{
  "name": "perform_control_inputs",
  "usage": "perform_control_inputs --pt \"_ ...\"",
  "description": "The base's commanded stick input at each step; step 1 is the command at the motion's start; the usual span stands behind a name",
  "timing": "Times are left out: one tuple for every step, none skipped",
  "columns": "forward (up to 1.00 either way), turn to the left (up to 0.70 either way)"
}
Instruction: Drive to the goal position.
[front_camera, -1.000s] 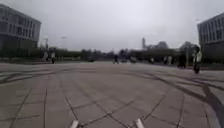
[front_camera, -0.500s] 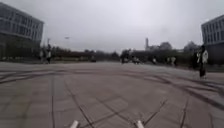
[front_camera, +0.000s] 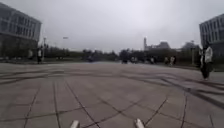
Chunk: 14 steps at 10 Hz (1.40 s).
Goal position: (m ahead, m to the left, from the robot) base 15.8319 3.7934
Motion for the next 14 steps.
perform_control_inputs --pt "1.0 0.0" --pt "1.0 -0.02" --pt "1.0 -0.21" --pt "1.0 -0.4" --pt "1.0 -0.26" --pt "1.0 -0.03" --pt "1.0 0.0" --pt "1.0 0.0" --pt "1.0 0.0" --pt "1.0 -0.07" --pt "1.0 -0.18" --pt "1.0 -0.3" --pt "1.0 -0.37" --pt "1.0 -0.4"
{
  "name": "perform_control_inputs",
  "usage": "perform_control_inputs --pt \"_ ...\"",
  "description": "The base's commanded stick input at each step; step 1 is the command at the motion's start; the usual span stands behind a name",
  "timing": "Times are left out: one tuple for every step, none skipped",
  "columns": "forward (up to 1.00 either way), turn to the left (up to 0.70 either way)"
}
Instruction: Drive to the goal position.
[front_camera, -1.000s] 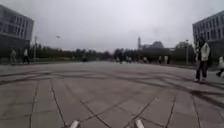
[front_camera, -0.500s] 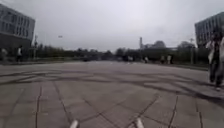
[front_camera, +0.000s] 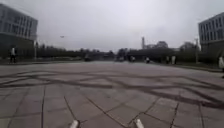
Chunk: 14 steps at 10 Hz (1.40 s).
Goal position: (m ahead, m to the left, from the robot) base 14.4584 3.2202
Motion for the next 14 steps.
perform_control_inputs --pt "1.0 0.0" --pt "1.0 0.0" --pt "1.0 0.0" --pt "1.0 0.0" --pt "1.0 0.0" --pt "1.0 -0.36" --pt "1.0 -0.4" --pt "1.0 -0.39" --pt "1.0 -0.34" --pt "1.0 0.0" --pt "1.0 0.0" --pt "1.0 0.0" --pt "1.0 -0.19" --pt "1.0 -0.39"
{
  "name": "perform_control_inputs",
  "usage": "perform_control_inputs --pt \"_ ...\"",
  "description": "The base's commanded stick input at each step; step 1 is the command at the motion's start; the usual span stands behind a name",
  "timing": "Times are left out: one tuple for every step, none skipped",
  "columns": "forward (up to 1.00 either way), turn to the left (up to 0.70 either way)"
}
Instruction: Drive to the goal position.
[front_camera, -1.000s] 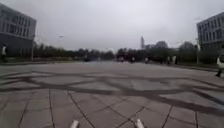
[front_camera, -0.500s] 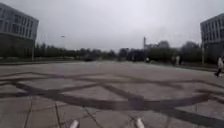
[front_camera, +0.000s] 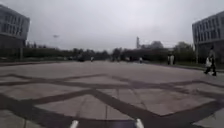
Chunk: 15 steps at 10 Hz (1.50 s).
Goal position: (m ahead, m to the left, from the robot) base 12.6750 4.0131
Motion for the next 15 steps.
perform_control_inputs --pt "1.0 -0.4" --pt "1.0 -0.17" --pt "1.0 0.0" --pt "1.0 0.0" --pt "1.0 0.0" --pt "1.0 0.0" --pt "1.0 -0.02" --pt "1.0 -0.07" --pt "1.0 -0.21" --pt "1.0 -0.29" --pt "1.0 -0.09" --pt "1.0 0.0" --pt "1.0 0.0" --pt "1.0 0.0" --pt "1.0 0.0"
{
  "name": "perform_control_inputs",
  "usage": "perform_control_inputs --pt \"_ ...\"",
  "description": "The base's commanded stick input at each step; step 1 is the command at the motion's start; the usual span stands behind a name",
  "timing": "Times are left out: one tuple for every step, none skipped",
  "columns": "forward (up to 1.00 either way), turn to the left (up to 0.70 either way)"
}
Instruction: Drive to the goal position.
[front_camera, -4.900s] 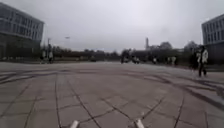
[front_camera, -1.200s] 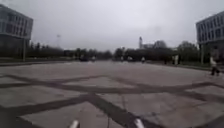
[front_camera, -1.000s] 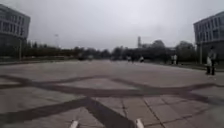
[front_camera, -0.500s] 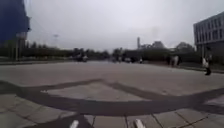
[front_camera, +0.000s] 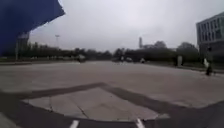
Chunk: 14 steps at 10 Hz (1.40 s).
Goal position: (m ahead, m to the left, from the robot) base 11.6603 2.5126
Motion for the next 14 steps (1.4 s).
perform_control_inputs --pt "1.0 0.0" --pt "1.0 0.0" --pt "1.0 0.0" --pt "1.0 0.0" --pt "1.0 0.0" --pt "1.0 0.0" --pt "1.0 0.0" --pt "1.0 0.0" --pt "1.0 0.0" --pt "1.0 0.0" --pt "1.0 0.0" --pt "1.0 0.0" --pt "1.0 -0.16" --pt "1.0 -0.33"
